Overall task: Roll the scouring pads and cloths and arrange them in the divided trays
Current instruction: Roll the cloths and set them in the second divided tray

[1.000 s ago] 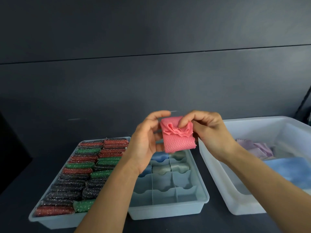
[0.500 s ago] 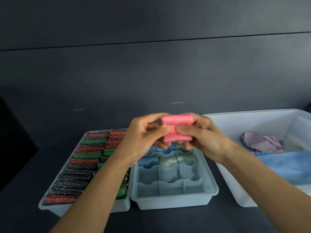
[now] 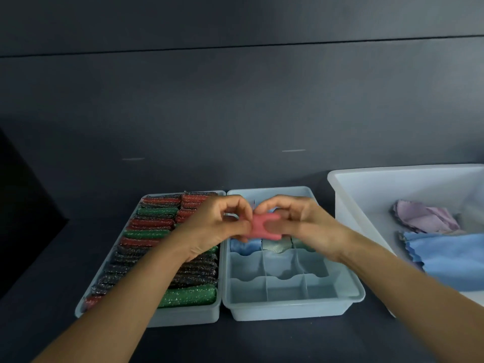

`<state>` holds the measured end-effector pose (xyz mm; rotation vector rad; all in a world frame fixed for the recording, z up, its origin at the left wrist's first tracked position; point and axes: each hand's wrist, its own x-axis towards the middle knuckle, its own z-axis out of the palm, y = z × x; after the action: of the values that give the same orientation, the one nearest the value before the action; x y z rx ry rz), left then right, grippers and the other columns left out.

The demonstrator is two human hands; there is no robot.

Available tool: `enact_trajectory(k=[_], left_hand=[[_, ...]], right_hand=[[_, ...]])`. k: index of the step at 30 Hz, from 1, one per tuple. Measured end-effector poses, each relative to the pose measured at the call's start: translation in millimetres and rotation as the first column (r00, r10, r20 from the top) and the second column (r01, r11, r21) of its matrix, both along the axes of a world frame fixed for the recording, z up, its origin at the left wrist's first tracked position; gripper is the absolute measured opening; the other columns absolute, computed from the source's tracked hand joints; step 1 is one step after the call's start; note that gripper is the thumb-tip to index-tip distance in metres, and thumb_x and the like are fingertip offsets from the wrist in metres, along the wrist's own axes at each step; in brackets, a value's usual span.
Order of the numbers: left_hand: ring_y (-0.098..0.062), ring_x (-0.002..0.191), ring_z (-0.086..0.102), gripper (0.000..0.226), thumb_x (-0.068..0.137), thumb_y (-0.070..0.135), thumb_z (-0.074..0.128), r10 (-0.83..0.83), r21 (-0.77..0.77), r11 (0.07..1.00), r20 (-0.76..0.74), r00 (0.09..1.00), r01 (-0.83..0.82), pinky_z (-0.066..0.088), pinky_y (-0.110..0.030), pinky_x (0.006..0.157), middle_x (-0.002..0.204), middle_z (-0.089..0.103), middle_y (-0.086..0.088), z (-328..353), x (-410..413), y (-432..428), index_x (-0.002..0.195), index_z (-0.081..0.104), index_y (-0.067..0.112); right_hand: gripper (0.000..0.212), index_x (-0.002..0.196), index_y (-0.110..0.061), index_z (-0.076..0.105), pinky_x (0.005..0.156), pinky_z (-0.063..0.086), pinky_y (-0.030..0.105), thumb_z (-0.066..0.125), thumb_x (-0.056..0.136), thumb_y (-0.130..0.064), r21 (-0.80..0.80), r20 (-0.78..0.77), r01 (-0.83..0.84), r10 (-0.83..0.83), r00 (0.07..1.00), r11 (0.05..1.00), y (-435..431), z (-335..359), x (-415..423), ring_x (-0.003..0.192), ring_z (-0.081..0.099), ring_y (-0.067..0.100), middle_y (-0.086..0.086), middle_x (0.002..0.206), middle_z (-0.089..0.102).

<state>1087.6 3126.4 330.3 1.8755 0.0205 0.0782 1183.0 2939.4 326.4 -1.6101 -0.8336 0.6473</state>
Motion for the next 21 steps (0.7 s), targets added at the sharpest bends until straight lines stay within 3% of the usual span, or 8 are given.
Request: enact_trajectory(k=[2, 5, 9, 12, 16, 21], left_hand=[[-0.012, 0.075, 0.064, 0.025, 0.077, -0.003, 0.077, 0.025, 0.201, 0.979, 0.023, 0.999, -0.029, 0.053, -0.032, 0.07, 0.085, 0.063, -0.007, -7, -1, 4, 0.082, 0.058, 0.014], [-0.011, 0.077, 0.06, 0.034, 0.072, 0.007, 0.081, 0.021, 0.455, 0.89, 0.005, 1.0, -0.021, 0.051, -0.033, 0.072, 0.083, 0.062, 0.006, -19, -2, 6, 0.083, 0.053, 0.024], [-0.01, 0.09, 0.047, 0.033, 0.075, 0.032, 0.079, 0.064, 0.834, 0.551, -0.008, 0.998, -0.028, 0.033, -0.029, 0.079, 0.096, 0.054, 0.012, -24, -6, -1, 0.092, 0.051, 0.029], [-0.01, 0.098, 0.043, 0.034, 0.076, 0.044, 0.075, 0.049, 0.91, 0.414, -0.052, 0.997, 0.027, 0.029, -0.029, 0.084, 0.101, 0.048, 0.01, -27, -6, -4, 0.099, 0.054, 0.033], [-0.008, 0.099, 0.042, 0.025, 0.081, 0.041, 0.072, 0.0, 0.921, 0.38, -0.094, 0.996, 0.087, 0.031, -0.03, 0.091, 0.096, 0.05, 0.013, -25, -3, -3, 0.1, 0.06, 0.032], [-0.009, 0.096, 0.056, 0.012, 0.088, 0.024, 0.066, 0.047, 0.843, 0.538, -0.028, 0.999, -0.001, 0.043, -0.029, 0.088, 0.093, 0.063, 0.014, -26, -3, 3, 0.098, 0.063, 0.029]], right_hand=[[0.027, 0.1, -0.015, 0.064, 0.07, 0.042, 0.037, 0.071, 0.079, 0.001, -0.133, 0.037, 0.024, -0.02, 0.999, 0.991, 7, -9, 0, 0.072, 0.055, 0.022, 0.019, 0.087, 0.067], [0.023, 0.088, -0.014, 0.067, 0.071, 0.048, 0.039, 0.077, 0.07, -0.004, -0.309, 0.154, 0.105, -0.059, 0.986, 0.945, 17, -23, -3, 0.067, 0.058, 0.015, 0.012, 0.083, 0.07], [0.019, 0.077, -0.026, 0.065, 0.081, 0.055, 0.039, 0.079, 0.066, -0.017, -0.484, 0.314, 0.193, -0.036, 0.949, 0.853, 34, -41, -12, 0.075, 0.066, 0.013, -0.005, 0.082, 0.071], [0.016, 0.077, -0.032, 0.066, 0.079, 0.055, 0.032, 0.077, 0.069, -0.024, -0.567, 0.42, 0.232, 0.035, 0.907, 0.79, 38, -47, -14, 0.077, 0.065, 0.01, -0.013, 0.081, 0.069], [0.024, 0.096, -0.039, 0.071, 0.082, 0.05, 0.026, 0.076, 0.072, -0.039, -0.634, 0.568, 0.276, 0.194, 0.8, 0.722, 40, -44, -22, 0.094, 0.064, 0.012, -0.015, 0.098, 0.069], [0.022, 0.101, -0.033, 0.071, 0.079, 0.045, 0.029, 0.068, 0.08, -0.04, -0.676, 0.646, 0.319, 0.325, 0.691, 0.665, 52, -50, -23, 0.106, 0.062, 0.018, -0.008, 0.11, 0.066]])
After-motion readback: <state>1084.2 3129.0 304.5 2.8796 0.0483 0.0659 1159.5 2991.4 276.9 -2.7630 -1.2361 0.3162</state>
